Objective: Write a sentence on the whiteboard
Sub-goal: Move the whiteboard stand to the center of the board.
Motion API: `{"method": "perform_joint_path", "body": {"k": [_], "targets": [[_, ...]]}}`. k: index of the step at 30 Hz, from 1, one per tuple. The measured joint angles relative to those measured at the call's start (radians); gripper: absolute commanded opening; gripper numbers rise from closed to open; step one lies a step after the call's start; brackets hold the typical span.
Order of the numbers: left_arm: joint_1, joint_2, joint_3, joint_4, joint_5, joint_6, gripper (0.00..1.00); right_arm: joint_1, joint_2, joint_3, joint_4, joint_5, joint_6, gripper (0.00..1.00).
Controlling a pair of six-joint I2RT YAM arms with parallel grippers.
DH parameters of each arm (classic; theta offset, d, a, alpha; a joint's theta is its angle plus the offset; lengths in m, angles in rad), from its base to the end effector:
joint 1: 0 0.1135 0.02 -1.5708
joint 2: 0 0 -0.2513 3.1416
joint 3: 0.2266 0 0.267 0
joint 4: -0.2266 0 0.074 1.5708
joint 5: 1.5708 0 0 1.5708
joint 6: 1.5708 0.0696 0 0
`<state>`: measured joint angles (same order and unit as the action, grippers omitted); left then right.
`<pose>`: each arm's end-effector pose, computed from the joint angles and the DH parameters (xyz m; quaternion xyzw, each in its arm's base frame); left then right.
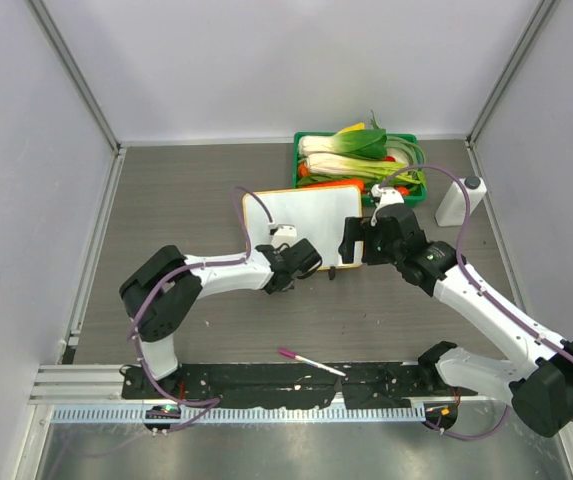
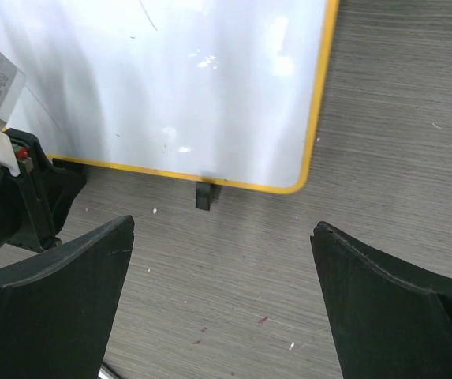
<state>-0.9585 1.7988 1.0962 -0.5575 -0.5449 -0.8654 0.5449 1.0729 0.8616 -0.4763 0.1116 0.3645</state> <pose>0.2335 -0.2697 0.1088 0.0027 0.9524 0.0449 0.3014 0.2414 0.1373 0.2475 -0.0576 0.9011 0.1421 0.4055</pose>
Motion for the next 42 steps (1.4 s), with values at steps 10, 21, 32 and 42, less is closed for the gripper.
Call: {"method": "perform_joint_path", "body": {"k": [10,21,32,42], "targets": [[-0.027,0.097,0.134,-0.014,0.043,0.080,0.00,-0.010,-0.003,-0.008,-0.014,0.001,0.000,0.99],[-0.028,0.100,0.147,-0.050,0.051,-0.029,0.00,-0.011,-0.009,-0.008,-0.022,0.002,0.001,1.00],[-0.030,0.161,0.246,-0.152,0.057,-0.082,0.00,-0.013,-0.020,-0.011,-0.027,0.002,0.002,0.99],[-0.030,0.171,0.269,-0.142,0.088,-0.097,0.14,-0.013,-0.035,-0.015,-0.030,0.001,0.006,0.99]]}}
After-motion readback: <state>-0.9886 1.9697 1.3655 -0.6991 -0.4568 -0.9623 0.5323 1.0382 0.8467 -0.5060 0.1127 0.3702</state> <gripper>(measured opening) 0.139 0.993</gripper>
